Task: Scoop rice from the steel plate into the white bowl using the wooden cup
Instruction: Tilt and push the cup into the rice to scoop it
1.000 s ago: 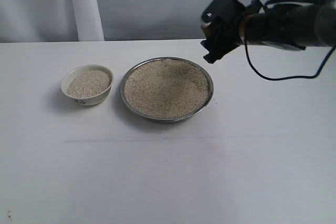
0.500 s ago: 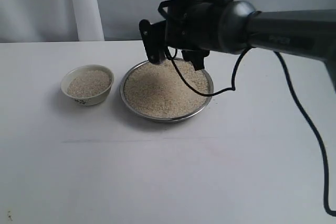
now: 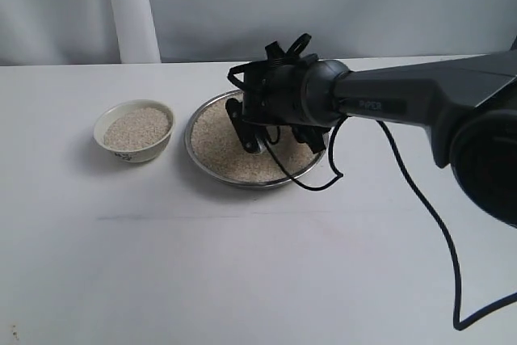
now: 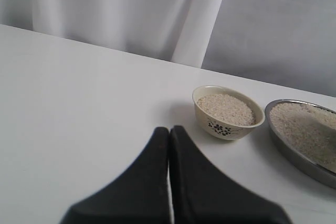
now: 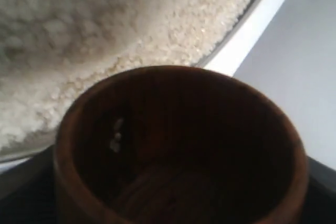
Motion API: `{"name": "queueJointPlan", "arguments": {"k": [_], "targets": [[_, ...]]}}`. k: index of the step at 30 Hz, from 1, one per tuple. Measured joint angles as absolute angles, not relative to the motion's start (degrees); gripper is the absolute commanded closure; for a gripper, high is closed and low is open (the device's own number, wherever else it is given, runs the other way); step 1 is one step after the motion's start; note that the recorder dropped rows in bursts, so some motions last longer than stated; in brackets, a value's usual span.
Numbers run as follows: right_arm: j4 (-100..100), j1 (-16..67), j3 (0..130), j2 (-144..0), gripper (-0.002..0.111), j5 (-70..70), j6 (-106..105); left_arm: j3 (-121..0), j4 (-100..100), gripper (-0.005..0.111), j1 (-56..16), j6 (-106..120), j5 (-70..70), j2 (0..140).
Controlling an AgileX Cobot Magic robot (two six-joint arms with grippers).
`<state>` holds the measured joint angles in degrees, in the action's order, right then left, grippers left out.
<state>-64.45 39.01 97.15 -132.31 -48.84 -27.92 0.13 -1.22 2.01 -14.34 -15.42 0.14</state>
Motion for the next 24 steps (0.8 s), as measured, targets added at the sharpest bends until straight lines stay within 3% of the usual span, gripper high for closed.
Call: {"name": "queueJointPlan", "arguments": {"k": [24], "targets": [[-58.06, 39.40, 98.01, -135.77, 0.108, -41.81, -28.70, 0.13, -1.22, 0.107, 2.01, -14.34, -15.42, 0.14]]}}
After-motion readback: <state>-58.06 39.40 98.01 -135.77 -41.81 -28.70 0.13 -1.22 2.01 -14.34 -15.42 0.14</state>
